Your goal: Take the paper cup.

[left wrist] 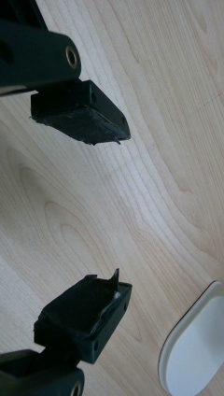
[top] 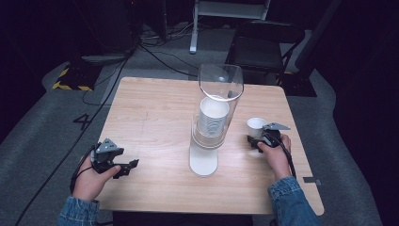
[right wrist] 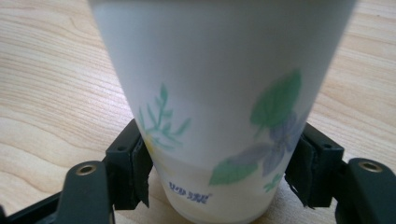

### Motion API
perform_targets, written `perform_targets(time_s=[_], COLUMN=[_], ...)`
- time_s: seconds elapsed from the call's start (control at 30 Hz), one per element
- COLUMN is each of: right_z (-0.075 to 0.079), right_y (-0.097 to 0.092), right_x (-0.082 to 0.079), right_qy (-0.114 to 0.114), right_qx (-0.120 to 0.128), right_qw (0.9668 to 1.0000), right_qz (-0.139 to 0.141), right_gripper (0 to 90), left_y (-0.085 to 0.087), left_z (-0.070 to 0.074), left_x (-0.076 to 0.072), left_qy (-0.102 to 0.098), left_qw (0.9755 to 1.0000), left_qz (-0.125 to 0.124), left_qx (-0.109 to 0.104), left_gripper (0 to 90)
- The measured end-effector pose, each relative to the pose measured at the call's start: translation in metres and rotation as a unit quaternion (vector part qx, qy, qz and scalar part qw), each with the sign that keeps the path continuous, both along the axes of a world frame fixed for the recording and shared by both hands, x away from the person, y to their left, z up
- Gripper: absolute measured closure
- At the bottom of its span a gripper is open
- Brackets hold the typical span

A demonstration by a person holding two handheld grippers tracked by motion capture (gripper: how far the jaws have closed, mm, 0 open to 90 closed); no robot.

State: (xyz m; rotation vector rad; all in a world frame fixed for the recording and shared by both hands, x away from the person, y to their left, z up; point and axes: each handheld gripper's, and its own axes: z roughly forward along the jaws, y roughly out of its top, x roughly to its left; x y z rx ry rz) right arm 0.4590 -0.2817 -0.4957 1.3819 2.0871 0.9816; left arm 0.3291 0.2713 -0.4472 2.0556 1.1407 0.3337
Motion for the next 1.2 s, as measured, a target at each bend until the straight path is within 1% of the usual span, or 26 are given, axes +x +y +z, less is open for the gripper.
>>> perform_targets(time_s=[0.03,0.07,0.27,0.37,0.4,0.47,0.5,0.53,0.6,0.63,0.77,0.87,0.9,0.97,1.0,1.07,1.1,1.13,1.17,1.2], right_z=[0.0,-0.001,-0.002,-0.003,-0.004,-0.005,-0.005,-0.005,-0.004,-0.003,0.0,0.006,0.01,0.012,0.015,0.02,0.022,0.026,0.028,0.028], right_y=[0.0,0.0,-0.001,-0.002,-0.003,-0.003,-0.005,-0.005,-0.005,-0.006,-0.008,-0.01,-0.012,-0.013,-0.015,-0.02,-0.021,-0.025,-0.028,-0.028], right_x=[0.0,-0.001,-0.002,-0.003,-0.003,-0.004,-0.004,-0.004,-0.005,-0.006,-0.009,-0.015,-0.021,-0.024,-0.028,-0.035,-0.038,-0.045,-0.049,-0.049], right_qy=[0.001,0.006,0.007,0.01,0.012,0.014,0.013,0.013,0.014,0.009,0.005,0.0,-0.004,-0.004,-0.005,-0.015,-0.017,-0.022,-0.026,-0.026], right_qx=[0.0,0.003,0.001,-0.002,-0.003,-0.003,-0.002,-0.002,0.001,0.003,0.005,0.006,0.01,0.01,0.011,0.014,0.017,0.021,0.026,0.026], right_qw=[1.0,1.0,1.0,0.9999,0.9999,0.9999,0.9999,0.9999,0.9999,0.9999,0.9999,1.0,0.9999,0.9999,0.9999,0.9998,0.9997,0.9995,0.9993,0.9993], right_qz=[0.001,0.001,0.003,0.004,0.004,0.0,-0.002,-0.002,-0.006,-0.009,-0.008,-0.005,-0.004,-0.003,-0.002,-0.001,-0.001,0.003,0.006,0.006], right_gripper=[32.3,32.2,32.1,31.2,27.6,26.0,21.8,21.8,18.8,16.1,16.2,16.2,16.0,16.0,16.0,16.0,15.9,15.9,15.9,15.9], left_y=[-0.001,-0.001,-0.003,-0.003,-0.003,-0.004,-0.004,-0.004,-0.004,-0.005,-0.005,-0.005,-0.006,-0.006,-0.006,-0.005,-0.005,-0.005,-0.005,-0.005], left_z=[0.0,0.0,0.0,0.001,0.0,0.001,0.001,0.001,0.001,0.001,0.001,0.0,0.0,0.0,0.0,0.001,0.001,0.001,0.002,0.002], left_x=[0.0,0.001,0.001,0.002,0.002,0.003,0.003,0.003,0.004,0.004,0.005,0.006,0.006,0.007,0.006,0.006,0.005,0.005,0.005,0.005], left_qy=[0.001,0.0,-0.001,0.0,0.0,-0.001,-0.001,-0.001,-0.001,-0.001,0.0,0.0,0.0,-0.001,-0.002,-0.002,-0.003,-0.004,-0.01,-0.01], left_qw=[1.0,1.0,1.0,1.0,1.0,1.0,1.0,1.0,1.0,1.0,1.0,1.0,1.0,1.0,1.0,1.0,1.0,1.0,0.9999,0.9999], left_qz=[0.002,-0.002,0.0,-0.005,-0.003,-0.004,-0.004,-0.004,-0.006,-0.006,-0.008,-0.008,-0.009,-0.009,-0.009,-0.009,-0.007,-0.006,-0.009,-0.009], left_qx=[0.0,0.002,0.0,0.002,0.001,0.001,0.0,0.0,0.001,0.001,0.0,-0.001,-0.001,-0.002,-0.002,-0.001,-0.005,-0.005,-0.002,-0.002], left_gripper=[23.2,23.2,23.1,23.2,23.1,23.1,23.1,23.1,23.1,23.0,23.1,23.1,23.1,23.1,23.1,23.1,23.0,23.1,23.1,23.2])
